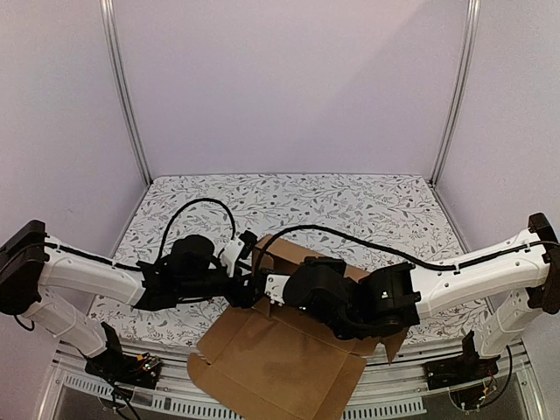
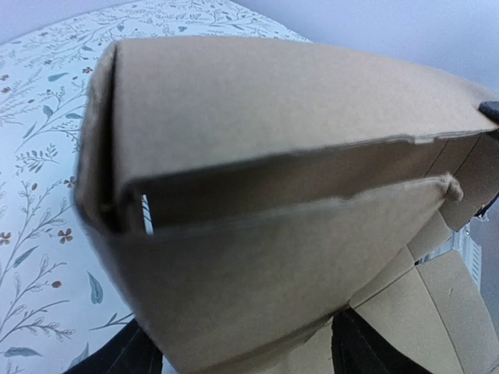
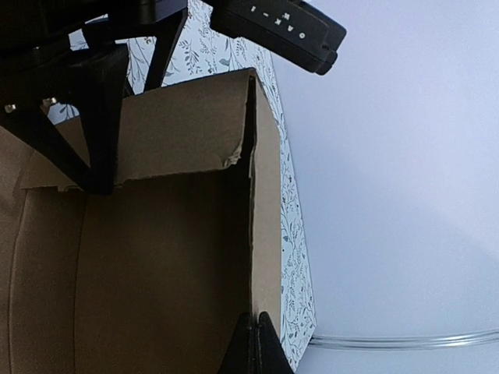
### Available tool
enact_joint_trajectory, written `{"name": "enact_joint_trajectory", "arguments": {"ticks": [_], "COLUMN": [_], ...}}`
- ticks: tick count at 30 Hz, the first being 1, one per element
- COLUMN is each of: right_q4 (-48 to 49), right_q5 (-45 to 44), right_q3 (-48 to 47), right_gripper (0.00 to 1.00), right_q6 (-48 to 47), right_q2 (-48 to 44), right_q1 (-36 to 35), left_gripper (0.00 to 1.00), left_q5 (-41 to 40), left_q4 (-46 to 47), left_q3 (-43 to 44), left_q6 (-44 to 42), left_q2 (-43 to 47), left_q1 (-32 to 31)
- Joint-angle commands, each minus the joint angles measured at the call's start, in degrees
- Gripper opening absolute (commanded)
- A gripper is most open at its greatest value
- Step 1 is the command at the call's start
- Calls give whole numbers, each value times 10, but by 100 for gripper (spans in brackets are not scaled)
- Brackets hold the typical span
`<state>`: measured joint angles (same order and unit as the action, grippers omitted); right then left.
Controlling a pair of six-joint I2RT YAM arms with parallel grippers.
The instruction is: Fold the paper box
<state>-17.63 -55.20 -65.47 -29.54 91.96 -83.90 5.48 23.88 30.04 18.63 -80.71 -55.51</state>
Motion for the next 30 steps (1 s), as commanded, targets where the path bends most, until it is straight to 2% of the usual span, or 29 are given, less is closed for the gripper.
{"name": "enact_joint_trajectory", "arguments": {"ticks": [1, 6, 15, 23, 30], "right_q4": [-6, -16, -32, -39, -41], "right_q5": [19, 20, 25, 29, 31], "right_q3": [-19, -34, -53, -52, -52], "right_gripper": [0, 0, 0, 0, 0], "right_q6": [21, 35, 49, 57, 60], "right_q2": [22, 28, 35, 34, 34], "right_q1": [8, 14, 15, 15, 15], "left_gripper": [72, 74, 68, 69, 55], "left_q5": [1, -16, -89, -53, -22], "left_q4": [4, 8, 17, 23, 30], "left_q3": [-7, -11, -6, -15, -13], "left_q6": [8, 18, 33, 22, 19], "left_q2": [0, -9, -27, -18, -28], "left_q1": [-20, -24, -45, -44, -43]}}
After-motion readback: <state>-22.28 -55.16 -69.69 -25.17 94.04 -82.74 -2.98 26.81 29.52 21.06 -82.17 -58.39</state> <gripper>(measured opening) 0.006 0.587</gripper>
